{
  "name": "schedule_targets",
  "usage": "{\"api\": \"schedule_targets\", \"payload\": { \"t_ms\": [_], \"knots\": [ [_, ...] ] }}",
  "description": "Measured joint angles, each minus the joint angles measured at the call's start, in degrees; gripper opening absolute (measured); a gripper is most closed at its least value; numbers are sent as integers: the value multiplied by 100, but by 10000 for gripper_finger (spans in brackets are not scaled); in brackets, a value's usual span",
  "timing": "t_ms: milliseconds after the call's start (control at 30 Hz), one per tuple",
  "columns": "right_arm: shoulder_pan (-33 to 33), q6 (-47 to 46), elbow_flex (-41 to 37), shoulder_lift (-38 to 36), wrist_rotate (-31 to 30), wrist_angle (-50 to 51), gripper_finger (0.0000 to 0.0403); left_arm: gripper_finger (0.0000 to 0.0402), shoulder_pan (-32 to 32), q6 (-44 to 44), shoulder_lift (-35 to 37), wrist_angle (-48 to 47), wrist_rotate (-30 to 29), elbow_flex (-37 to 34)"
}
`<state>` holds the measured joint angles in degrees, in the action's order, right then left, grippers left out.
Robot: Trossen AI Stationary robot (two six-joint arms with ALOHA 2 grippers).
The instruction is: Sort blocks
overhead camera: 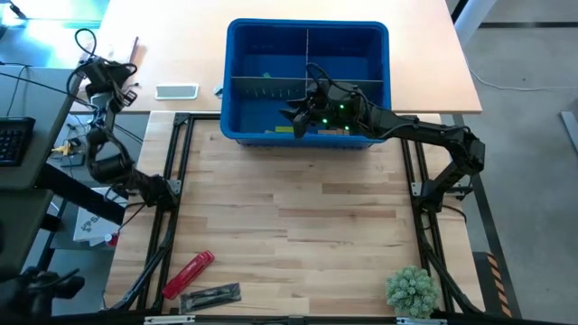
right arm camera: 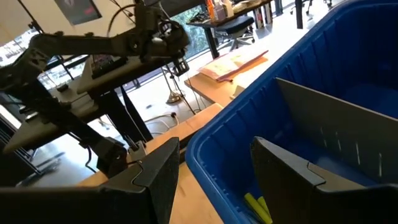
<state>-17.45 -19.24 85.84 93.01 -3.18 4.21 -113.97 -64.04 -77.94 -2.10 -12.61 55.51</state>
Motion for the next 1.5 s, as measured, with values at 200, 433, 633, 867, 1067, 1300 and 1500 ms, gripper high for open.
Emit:
{"api": "schedule_targets", "payload": {
  "t_ms": [200,433,633,867,1067,1300,1500],
  "knots": [
    [0,-31,0,0,0,-14,185,0,-4,-828,-704,784,-369,0],
    [0,-44,0,0,0,-16,185,0,-4,-1616,-1411,1283,-483,0],
    [38,-44,0,0,0,-18,185,0,-2,-2095,-2128,1364,-727,412],
    [111,-39,0,0,0,-18,185,0,98,-2253,-2718,935,-1037,1124],
    [111,-137,0,0,-1,-17,185,0,333,-3059,-3036,919,-1284,1543],
    [111,-456,0,0,0,-21,185,0,357,-3066,-3406,920,-897,1804],
    [111,-629,0,0,0,-16,185,0,113,-2912,-3942,899,-1117,2071]
  ]
}}
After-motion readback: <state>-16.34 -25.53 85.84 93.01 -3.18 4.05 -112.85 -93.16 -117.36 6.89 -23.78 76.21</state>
